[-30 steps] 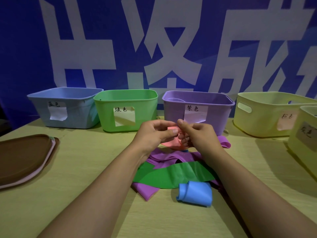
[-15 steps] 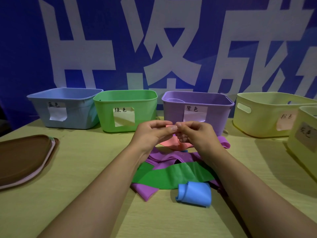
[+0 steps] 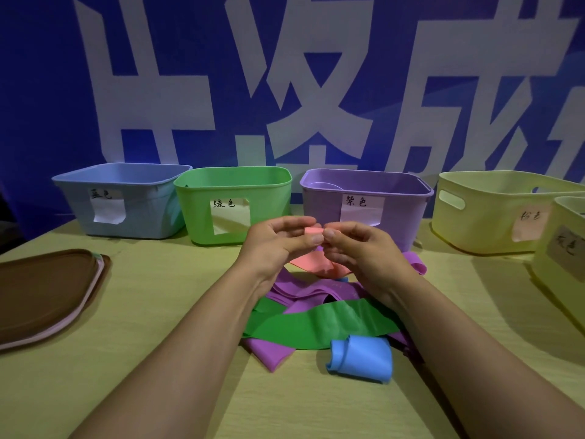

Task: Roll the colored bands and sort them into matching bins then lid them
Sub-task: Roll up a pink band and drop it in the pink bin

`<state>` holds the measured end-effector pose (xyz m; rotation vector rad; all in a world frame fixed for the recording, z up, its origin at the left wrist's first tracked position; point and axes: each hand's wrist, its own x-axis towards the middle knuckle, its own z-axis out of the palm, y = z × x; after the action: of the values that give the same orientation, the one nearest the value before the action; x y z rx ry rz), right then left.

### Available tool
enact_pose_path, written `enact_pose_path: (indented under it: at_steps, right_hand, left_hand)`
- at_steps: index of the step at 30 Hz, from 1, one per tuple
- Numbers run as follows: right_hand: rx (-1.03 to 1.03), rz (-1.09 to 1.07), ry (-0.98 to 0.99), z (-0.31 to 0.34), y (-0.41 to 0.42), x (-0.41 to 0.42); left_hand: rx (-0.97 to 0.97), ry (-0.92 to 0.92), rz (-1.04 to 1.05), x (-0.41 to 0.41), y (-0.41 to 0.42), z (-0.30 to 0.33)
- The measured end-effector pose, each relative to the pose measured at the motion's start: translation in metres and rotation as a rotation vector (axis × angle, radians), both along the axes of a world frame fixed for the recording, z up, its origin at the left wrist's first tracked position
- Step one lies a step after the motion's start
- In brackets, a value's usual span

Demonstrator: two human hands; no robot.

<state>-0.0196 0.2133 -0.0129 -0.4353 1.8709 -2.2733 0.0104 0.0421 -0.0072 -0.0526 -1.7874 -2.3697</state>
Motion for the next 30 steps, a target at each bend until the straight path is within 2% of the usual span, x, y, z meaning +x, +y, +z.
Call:
enact_pose_path:
  at_steps: [8,14,19,30]
  right_hand:
    - [-0.206,0.148,-0.323,0.013,0.004,0.006]
    - [-0.261,0.288,-0.468,0.016,0.011,0.011]
    - [-0.299,0.368,-0.499,0.015,0.012,0.014]
    - [-0.233,0.349,-0.382,0.015,0.015,0.017]
  left_hand:
    - [-0.201,0.207,-0.054,0.006,-0.006,0.004]
    - [-0.148,0.256,-0.126,0.006,-0.005,0.001]
    - [-0.073,0.265,-0.193,0.006,-0.005,0.0]
    - [-0.221,0.189,-0.079,0.003,-0.005,-0.007]
